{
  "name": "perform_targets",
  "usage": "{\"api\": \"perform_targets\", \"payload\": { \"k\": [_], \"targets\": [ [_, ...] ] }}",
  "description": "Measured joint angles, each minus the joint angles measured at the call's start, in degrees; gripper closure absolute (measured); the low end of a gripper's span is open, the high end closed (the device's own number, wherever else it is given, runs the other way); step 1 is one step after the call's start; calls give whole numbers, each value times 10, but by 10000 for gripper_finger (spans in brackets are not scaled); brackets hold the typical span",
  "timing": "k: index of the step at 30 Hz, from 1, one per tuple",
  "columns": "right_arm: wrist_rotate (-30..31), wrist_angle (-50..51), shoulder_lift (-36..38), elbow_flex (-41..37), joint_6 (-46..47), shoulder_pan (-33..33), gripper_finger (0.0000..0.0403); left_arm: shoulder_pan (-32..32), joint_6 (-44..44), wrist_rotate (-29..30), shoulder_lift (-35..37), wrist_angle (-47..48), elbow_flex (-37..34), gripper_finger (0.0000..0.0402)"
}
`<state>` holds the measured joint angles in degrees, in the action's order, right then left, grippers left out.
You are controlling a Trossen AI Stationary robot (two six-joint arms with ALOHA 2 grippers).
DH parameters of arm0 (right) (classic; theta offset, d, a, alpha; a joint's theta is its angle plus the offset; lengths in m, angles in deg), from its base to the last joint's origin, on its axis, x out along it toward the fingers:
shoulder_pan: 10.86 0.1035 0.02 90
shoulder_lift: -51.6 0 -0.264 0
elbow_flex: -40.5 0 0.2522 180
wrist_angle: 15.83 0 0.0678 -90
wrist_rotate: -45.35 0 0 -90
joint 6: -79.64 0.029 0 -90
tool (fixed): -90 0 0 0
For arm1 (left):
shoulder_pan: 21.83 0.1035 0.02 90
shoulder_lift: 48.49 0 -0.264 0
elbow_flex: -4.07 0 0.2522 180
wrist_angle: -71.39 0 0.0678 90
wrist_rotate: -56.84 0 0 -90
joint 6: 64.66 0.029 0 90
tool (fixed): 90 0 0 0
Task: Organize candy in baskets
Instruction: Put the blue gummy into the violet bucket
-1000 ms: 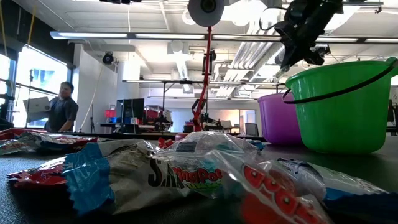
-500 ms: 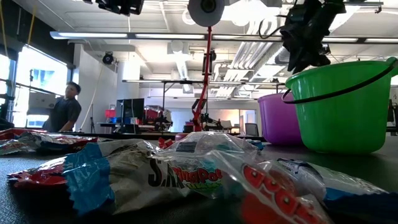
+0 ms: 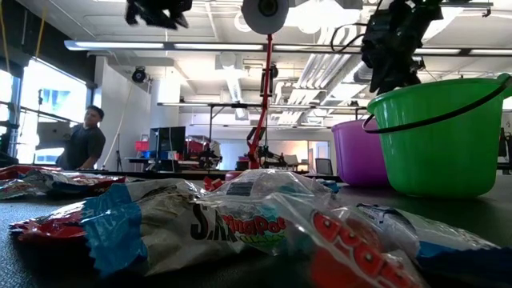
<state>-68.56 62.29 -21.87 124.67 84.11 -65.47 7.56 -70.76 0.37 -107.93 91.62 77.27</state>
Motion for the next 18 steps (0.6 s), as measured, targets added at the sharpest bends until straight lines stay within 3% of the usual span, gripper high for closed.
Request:
{"api": "perform_targets", "payload": {
  "k": [3, 6, 10, 15, 18],
  "targets": [
    [-42, -22, -19, 0, -7, 5, 285, 2, -92, -153, -18, 110, 0, 269],
    [-51, -43, -39, 0, -5, 23, 285, -8, -114, -284, -54, 180, 0, 275],
    [-52, -48, -54, 0, -18, 71, 286, -31, -2, -421, -114, 196, 0, 284],
    [-53, -46, -53, 0, -3, 147, 286, -29, 115, -648, -175, 131, 0, 291],
    [-53, -36, -52, 0, 33, 195, 286, -29, 146, -730, -200, 111, 0, 295]
  ]
}}
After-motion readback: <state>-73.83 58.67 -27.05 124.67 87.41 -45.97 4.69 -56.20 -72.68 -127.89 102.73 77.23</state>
